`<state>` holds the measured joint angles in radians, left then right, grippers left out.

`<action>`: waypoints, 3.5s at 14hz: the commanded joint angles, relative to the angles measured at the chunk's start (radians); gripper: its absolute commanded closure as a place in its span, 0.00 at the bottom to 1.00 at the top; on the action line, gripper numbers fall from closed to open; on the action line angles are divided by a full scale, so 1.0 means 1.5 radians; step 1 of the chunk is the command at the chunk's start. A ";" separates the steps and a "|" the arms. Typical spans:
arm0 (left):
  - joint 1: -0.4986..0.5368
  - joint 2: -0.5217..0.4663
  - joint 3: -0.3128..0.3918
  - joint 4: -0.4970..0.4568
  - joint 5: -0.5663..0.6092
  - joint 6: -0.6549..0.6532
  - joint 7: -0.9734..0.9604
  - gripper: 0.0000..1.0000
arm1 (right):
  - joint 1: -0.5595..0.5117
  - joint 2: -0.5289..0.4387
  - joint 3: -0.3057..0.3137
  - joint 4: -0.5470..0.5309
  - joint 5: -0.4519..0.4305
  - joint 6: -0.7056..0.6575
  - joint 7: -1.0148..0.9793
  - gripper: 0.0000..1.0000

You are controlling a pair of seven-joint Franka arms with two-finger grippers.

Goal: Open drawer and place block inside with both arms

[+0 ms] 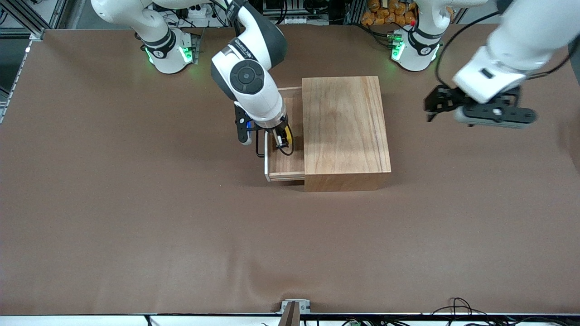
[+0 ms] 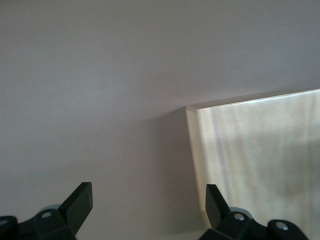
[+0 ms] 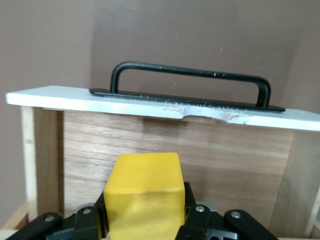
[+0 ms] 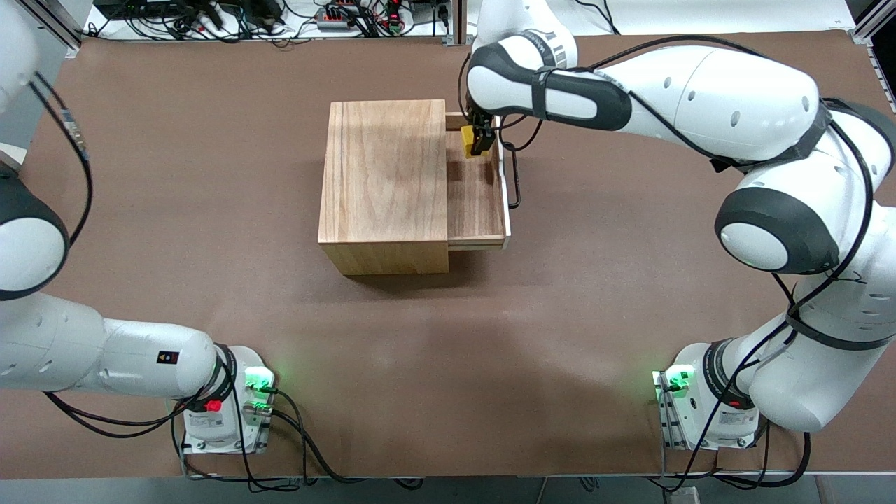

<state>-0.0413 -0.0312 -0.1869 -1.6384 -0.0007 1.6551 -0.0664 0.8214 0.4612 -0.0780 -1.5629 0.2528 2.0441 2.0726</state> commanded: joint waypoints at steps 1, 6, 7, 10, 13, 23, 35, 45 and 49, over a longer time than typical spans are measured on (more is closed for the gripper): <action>0.060 -0.019 -0.004 -0.017 -0.017 -0.021 0.053 0.00 | 0.016 0.031 -0.008 0.012 0.012 0.023 0.035 1.00; 0.080 -0.056 -0.003 -0.033 -0.020 -0.037 0.004 0.00 | 0.025 0.072 -0.007 0.010 0.014 0.073 0.130 1.00; 0.085 -0.065 -0.003 -0.033 -0.021 -0.046 0.001 0.00 | 0.033 0.076 -0.008 0.010 0.014 0.073 0.135 0.97; 0.091 -0.090 0.000 -0.050 -0.021 -0.062 0.009 0.00 | 0.034 0.074 -0.008 0.011 0.012 0.067 0.143 0.00; 0.099 -0.082 0.001 -0.037 -0.021 -0.068 0.018 0.00 | 0.028 0.060 -0.010 0.016 0.009 0.064 0.145 0.00; 0.128 -0.014 0.006 0.032 -0.035 -0.080 0.032 0.00 | -0.094 -0.067 -0.013 0.045 0.010 -0.223 -0.195 0.00; 0.011 -0.022 0.118 0.028 -0.025 -0.081 0.032 0.00 | -0.324 -0.208 -0.017 -0.045 -0.099 -0.403 -0.937 0.00; 0.014 -0.019 0.114 0.036 -0.024 -0.108 0.035 0.00 | -0.590 -0.331 0.068 -0.093 -0.122 -0.403 -1.348 0.00; 0.012 -0.019 0.114 0.036 -0.023 -0.108 0.033 0.00 | -0.590 -0.356 0.070 -0.058 -0.159 -0.420 -1.401 0.00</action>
<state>-0.0171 -0.0649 -0.0207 -1.6039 -0.0344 1.5129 -0.0327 -0.0454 -0.0387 -0.0020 -1.6675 0.0442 1.4364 0.0013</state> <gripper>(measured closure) 0.000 0.000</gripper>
